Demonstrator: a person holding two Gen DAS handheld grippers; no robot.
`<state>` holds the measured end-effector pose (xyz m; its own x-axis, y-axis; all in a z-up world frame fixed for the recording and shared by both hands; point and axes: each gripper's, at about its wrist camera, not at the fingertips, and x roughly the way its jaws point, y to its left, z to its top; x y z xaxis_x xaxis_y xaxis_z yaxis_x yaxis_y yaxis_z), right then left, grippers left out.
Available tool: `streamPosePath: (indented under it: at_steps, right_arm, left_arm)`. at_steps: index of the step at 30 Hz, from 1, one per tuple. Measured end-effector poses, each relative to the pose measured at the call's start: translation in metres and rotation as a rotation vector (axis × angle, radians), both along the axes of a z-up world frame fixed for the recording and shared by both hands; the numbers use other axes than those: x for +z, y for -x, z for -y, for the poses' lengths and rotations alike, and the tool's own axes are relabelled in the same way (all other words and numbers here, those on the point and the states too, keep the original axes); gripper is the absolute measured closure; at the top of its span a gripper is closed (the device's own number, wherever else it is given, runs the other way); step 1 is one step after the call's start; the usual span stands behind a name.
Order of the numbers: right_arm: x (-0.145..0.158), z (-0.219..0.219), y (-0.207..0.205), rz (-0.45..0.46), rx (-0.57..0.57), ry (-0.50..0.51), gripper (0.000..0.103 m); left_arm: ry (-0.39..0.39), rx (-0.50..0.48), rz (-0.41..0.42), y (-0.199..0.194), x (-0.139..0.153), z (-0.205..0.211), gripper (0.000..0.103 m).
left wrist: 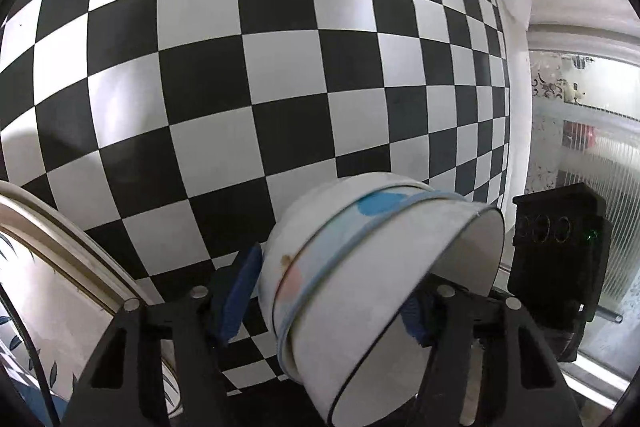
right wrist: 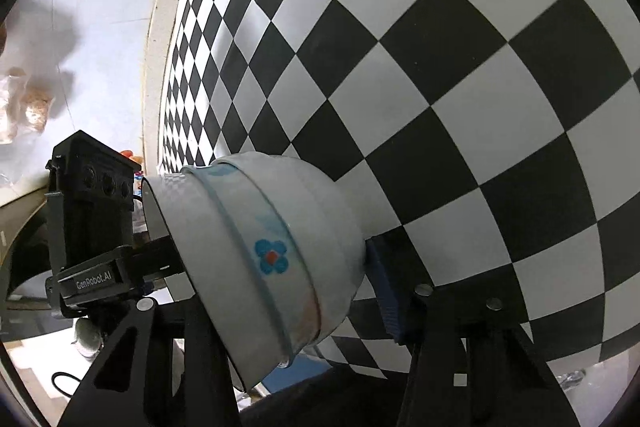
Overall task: Organize plates and bowls
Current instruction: 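Lift the bowl stack and carry it over the plate stack with both grippers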
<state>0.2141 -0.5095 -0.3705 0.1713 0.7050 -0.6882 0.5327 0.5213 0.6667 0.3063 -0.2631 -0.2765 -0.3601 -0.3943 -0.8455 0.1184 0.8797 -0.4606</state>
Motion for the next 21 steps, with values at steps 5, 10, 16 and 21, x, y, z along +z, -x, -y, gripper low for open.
streamPosePath:
  at_steps: [5, 10, 16, 21]
  right_arm:
    - [0.002, -0.004, 0.002, 0.008, 0.024, 0.025, 0.052]
    - [0.017, -0.009, 0.001, 0.025, 0.040, 0.048, 0.054]
    - [0.031, -0.014, -0.002, 0.054, 0.050, 0.092, 0.054]
    - [0.044, -0.021, -0.006, 0.066, 0.067, 0.106, 0.054]
  left_arm:
    - [-0.010, -0.002, 0.031, 0.004, 0.004, 0.000, 0.043]
    - [-0.011, -0.013, 0.070, 0.005, 0.013, 0.000, 0.043]
    - [-0.010, -0.011, 0.097, 0.008, 0.019, -0.002, 0.044]
    - [-0.005, 0.001, 0.111, 0.008, 0.028, -0.006, 0.044]
